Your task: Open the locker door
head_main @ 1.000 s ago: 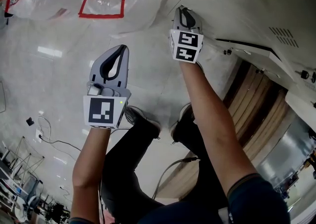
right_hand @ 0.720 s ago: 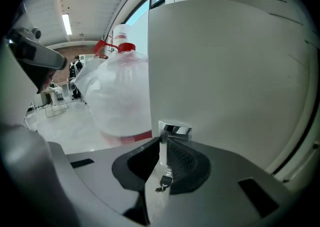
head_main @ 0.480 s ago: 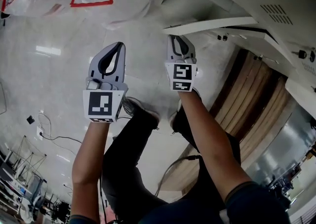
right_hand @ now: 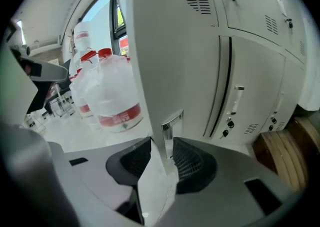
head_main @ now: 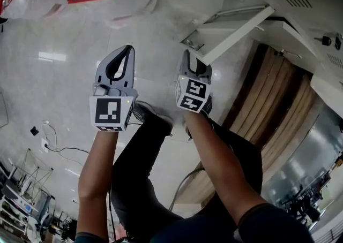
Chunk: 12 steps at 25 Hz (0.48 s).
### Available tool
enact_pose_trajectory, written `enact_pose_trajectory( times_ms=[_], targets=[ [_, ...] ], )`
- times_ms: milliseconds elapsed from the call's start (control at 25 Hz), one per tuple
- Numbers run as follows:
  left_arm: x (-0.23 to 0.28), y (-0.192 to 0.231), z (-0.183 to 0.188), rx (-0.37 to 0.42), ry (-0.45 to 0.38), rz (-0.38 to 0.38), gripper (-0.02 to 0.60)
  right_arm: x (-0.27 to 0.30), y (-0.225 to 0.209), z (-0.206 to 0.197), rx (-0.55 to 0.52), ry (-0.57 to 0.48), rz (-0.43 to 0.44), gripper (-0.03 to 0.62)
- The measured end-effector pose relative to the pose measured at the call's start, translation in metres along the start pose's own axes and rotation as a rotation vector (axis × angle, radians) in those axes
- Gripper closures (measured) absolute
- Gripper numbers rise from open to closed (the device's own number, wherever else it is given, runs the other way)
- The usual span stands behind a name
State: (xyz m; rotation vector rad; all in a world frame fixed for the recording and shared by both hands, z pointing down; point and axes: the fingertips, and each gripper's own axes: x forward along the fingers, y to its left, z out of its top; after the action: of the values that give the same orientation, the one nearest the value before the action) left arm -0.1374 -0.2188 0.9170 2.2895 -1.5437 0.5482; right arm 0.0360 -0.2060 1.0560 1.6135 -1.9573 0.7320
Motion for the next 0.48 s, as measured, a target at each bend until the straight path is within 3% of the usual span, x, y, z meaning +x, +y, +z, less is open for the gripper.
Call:
enact_pose_trajectory(
  times_ms=[240,480],
  targets=[
    [-0.011,-0.006,0.006,0.001,0.019,-0.003,0.563,-0.020,-0.022,-0.009,-0.042,0.066,-0.005,0.442],
    [-0.024,-0.030,0.012,-0.006,0.045,-0.006,0.563,-0.046,-0.041,-0.016,-0.011,0.138,-0.013,0.459]
  ],
)
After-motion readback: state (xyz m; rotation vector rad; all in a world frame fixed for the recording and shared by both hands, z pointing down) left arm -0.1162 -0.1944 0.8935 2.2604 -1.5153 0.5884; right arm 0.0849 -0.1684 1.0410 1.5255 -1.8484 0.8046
